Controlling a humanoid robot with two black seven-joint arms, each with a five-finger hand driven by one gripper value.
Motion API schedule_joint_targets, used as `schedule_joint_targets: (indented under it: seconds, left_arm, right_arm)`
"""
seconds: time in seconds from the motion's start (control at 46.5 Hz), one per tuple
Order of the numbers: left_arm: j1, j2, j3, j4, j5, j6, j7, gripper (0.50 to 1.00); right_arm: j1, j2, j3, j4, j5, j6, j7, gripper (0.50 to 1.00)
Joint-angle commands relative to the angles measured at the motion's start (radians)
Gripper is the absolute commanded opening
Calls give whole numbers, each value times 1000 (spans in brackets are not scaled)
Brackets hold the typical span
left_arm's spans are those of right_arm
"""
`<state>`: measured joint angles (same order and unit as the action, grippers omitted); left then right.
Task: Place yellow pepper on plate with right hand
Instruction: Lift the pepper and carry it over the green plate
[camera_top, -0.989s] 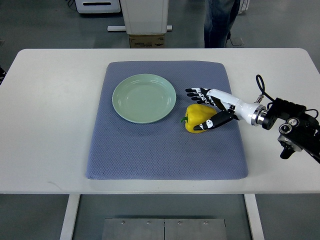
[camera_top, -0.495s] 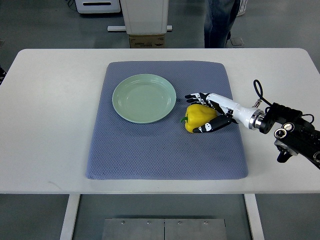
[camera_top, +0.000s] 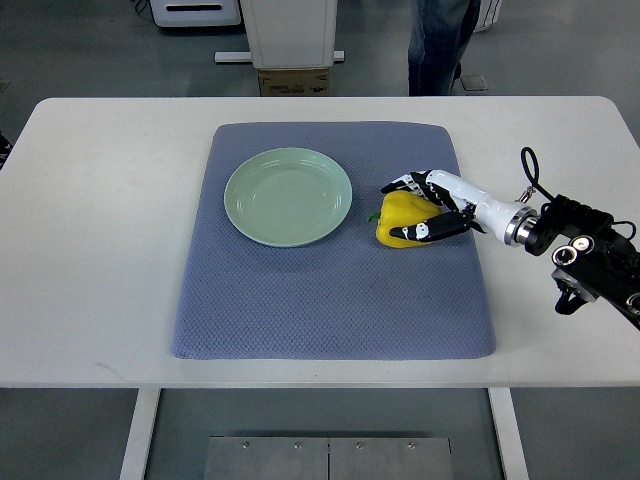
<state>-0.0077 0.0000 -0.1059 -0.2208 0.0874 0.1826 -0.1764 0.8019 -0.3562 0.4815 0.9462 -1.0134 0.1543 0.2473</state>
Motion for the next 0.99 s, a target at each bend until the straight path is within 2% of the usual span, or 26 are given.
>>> schedule_joint_targets:
  seconds: [0.0,0.215,0.624,0.968]
  left_arm:
    - [0,0,0,0,0,0,0,1000]
    - [0,0,0,0,0,0,0,1000]
    - [0,0,0,0,0,0,0,1000]
    - [0,0,0,0,0,0,0,1000]
  right_arm:
    - [22,16,11,0,1,-24,-6,500]
    - [85,95,29,-24,7,-67,-52,500]
    - [166,355,25,-202,7,-116,-77,500]
    - [175,356,-17,-227,4,-151,-111,500]
